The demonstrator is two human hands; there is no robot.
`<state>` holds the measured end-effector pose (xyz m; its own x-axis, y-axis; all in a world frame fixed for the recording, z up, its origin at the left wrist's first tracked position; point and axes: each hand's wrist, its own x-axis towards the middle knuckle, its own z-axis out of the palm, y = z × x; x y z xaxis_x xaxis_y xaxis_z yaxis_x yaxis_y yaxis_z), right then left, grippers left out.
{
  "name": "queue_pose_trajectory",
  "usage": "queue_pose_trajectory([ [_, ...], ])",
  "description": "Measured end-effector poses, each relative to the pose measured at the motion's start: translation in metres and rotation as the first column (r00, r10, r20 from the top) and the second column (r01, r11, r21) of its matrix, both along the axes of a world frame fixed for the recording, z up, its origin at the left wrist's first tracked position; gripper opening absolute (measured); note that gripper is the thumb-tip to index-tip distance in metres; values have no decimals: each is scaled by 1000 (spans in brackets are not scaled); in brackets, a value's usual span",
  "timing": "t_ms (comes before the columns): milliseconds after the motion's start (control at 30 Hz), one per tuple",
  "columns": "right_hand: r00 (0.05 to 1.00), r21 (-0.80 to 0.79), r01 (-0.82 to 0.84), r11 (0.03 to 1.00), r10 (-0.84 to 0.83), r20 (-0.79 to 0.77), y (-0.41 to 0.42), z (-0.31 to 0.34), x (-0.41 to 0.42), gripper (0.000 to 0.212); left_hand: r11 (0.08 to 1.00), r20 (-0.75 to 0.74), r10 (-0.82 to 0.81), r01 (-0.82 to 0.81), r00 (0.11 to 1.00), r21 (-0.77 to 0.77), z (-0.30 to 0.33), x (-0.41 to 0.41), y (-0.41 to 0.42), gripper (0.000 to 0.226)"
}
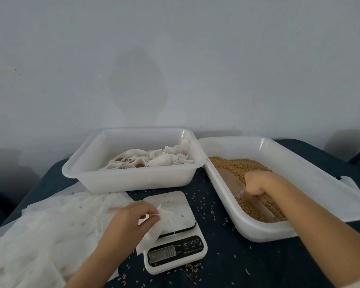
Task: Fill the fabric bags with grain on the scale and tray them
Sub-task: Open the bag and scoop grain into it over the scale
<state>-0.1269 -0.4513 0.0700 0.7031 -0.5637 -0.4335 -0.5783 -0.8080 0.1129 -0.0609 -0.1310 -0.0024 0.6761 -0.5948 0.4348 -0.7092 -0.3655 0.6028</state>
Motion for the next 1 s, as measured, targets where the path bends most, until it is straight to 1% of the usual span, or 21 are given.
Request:
queue_pose_trajectory([
  [67,1000,7,8,1000,-8,-1,1,-1,0,21,1000,38,11,-11,999,5,4,-1,1,11],
  [133,998,13,38,999,-39,39,1,1,-1,16,1000,83,12,-13,996,14,9,-1,2,9],
  [200,988,57,76,995,-83,131,-2,4,-3,14,1000,120,6,-8,993,16,14,0,4,9],
  [300,945,133,140,981,-172,279,-8,7,-8,27,1000,112,13,-15,994,13,15,2,6,10],
  [367,940,117,164,979,-191,283,-9,11,-9,31,1000,111,14,-16,994,19,14,2,5,10],
  [467,960,0,167,986,-163,227,-11,16,-5,33,999,116,4,-8,993,34,12,1,3,10],
  [567,983,-77,99,992,-85,165,-9,19,7,35,999,103,4,-9,995,41,9,0,1,10],
  [633,990,-82,69,994,-58,130,-5,19,17,39,999,97,4,-8,995,34,8,0,1,11],
  [700,992,-95,47,994,-35,123,-5,13,28,36,1000,98,-1,-2,995,28,8,-1,3,11],
  [733,989,-94,37,995,-23,146,-6,8,32,33,1000,102,-6,3,995,27,9,-1,4,12],
  [833,975,-41,66,997,-56,215,-11,-5,37,44,1000,108,-6,4,994,19,9,2,7,12],
  [900,962,-22,85,996,-76,264,-18,-10,35,37,1000,96,10,-11,995,11,9,6,10,11],
  [1000,915,38,68,997,-78,396,-32,-12,28,29,1000,79,21,-22,997,13,7,11,12,10],
])
